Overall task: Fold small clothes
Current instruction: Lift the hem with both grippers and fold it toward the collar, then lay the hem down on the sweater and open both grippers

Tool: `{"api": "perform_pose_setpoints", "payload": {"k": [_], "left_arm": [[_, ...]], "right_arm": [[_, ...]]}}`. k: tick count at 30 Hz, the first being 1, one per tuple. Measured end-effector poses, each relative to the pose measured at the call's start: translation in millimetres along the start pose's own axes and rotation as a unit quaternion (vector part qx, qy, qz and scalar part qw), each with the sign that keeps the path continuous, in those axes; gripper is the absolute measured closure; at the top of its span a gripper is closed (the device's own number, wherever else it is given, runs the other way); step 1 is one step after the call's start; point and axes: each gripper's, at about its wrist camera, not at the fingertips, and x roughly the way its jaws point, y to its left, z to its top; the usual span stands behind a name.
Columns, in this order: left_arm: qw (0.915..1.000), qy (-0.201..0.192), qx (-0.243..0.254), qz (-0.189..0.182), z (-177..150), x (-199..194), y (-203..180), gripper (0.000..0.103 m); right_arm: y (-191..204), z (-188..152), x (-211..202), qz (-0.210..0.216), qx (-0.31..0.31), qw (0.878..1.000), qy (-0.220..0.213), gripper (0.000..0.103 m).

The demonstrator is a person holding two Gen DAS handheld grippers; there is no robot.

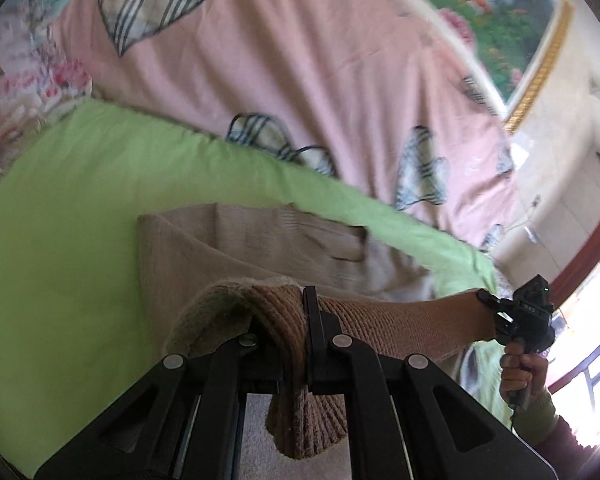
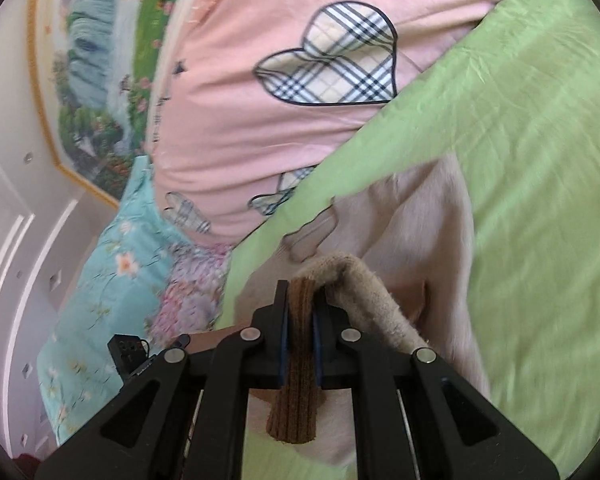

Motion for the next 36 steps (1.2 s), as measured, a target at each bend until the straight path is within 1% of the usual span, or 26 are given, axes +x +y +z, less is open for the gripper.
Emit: {"api": "perform_pose_setpoints", "payload": {"k": [1, 4, 6, 8, 11, 12, 13, 14, 15, 16, 17, 18, 20, 22, 23, 24, 25, 27, 28, 29, 30, 31, 32, 33, 35, 36], "left_arm": [[0.9999, 0.011, -0.005, 0.008, 5, 18, 9, 0.098], [0.9989, 0.031, 0.000, 0.035, 8, 50, 21, 0.098], [0.9982, 0.042, 0.001, 0.043, 4, 68, 30, 0.098], [0.9978, 0.051, -0.009, 0.042, 3, 81, 39, 0.097], [0.9973, 0.060, -0.024, 0.036, -1, 87, 47, 0.095], [0.9973, 0.059, -0.031, 0.031, -2, 84, 48, 0.092], [0.9973, 0.058, -0.036, 0.028, -4, 78, 49, 0.083], [0.9971, 0.059, -0.038, 0.030, -6, 71, 47, 0.076], [0.9971, 0.060, -0.039, 0.026, -11, 62, 45, 0.064], [0.9974, 0.058, -0.037, 0.021, -16, 51, 41, 0.057], [0.9978, 0.057, -0.031, 0.014, -23, 41, 35, 0.056], [0.9980, 0.059, -0.023, 0.006, -30, 32, 27, 0.056], [0.9971, 0.073, -0.002, -0.022, -49, 23, 6, 0.056], [0.9939, 0.099, 0.036, -0.033, -69, 30, -27, 0.056], [0.9923, 0.109, 0.047, -0.037, -73, 34, -36, 0.056], [0.9897, 0.123, 0.059, -0.043, -77, 42, -47, 0.056], [0.9864, 0.139, 0.073, -0.049, -79, 54, -59, 0.056], [0.9824, 0.155, 0.093, -0.047, -78, 69, -68, 0.056], [0.9781, 0.174, 0.105, -0.042, -75, 83, -69, 0.056], [0.9762, 0.183, 0.111, -0.034, -73, 91, -69, 0.057], [0.9732, 0.195, 0.119, -0.026, -68, 100, -67, 0.062], [0.9715, 0.199, 0.128, -0.016, -58, 109, -64, 0.073], [0.9714, 0.197, 0.132, -0.012, -52, 112, -60, 0.076], [0.9721, 0.194, 0.132, -0.008, -42, 116, -54, 0.077], [0.9770, 0.181, 0.112, -0.009, -16, 123, -36, 0.079], [0.9797, 0.173, 0.101, -0.007, -5, 126, -26, 0.084]], "right_arm": [[-6, 4, 8, -0.008, 0.004, 1.000, 0.003, 0.092], [-26, 15, 35, -0.046, 0.009, 0.999, 0.014, 0.092], [-36, 18, 46, -0.061, 0.010, 0.998, 0.020, 0.092], [-45, 19, 55, -0.076, 0.012, 0.997, 0.026, 0.092], [-52, 20, 62, -0.091, 0.014, 0.995, 0.033, 0.090], [-52, 20, 62, -0.096, 0.014, 0.995, 0.035, 0.089], [-51, 19, 60, -0.098, 0.014, 0.994, 0.036, 0.084], [-47, 19, 55, -0.101, 0.013, 0.994, 0.036, 0.081], [-43, 18, 49, -0.105, 0.011, 0.994, 0.031, 0.069], [-39, 17, 42, -0.109, 0.007, 0.994, 0.022, 0.058], [-31, 15, 27, -0.112, -0.001, 0.994, 0.003, 0.054], [-24, 12, 16, -0.108, -0.009, 0.994, -0.009, 0.050], [-5, 0, 0, -0.089, -0.043, 0.995, -0.020, 0.049], [16, -20, 2, -0.058, -0.093, 0.994, 0.008, 0.049], [26, -33, 13, -0.045, -0.119, 0.991, 0.043, 0.049], [37, -49, 30, -0.043, -0.145, 0.985, 0.087, 0.049], [44, -60, 45, -0.043, -0.163, 0.979, 0.118, 0.049], [55, -77, 77, -0.045, -0.194, 0.965, 0.173, 0.049], [57, -80, 93, -0.052, -0.205, 0.958, 0.196, 0.049], [57, -80, 102, -0.059, -0.209, 0.954, 0.208, 0.049], [55, -77, 117, -0.078, -0.214, 0.947, 0.224, 0.049], [52, -74, 126, -0.094, -0.219, 0.943, 0.233, 0.051], [49, -65, 138, -0.111, -0.230, 0.937, 0.238, 0.053], [47, -57, 141, -0.113, -0.234, 0.937, 0.231, 0.057], [43, -37, 146, -0.145, -0.237, 0.938, 0.205, 0.057], [39, -23, 148, -0.173, -0.239, 0.938, 0.182, 0.057]]}}
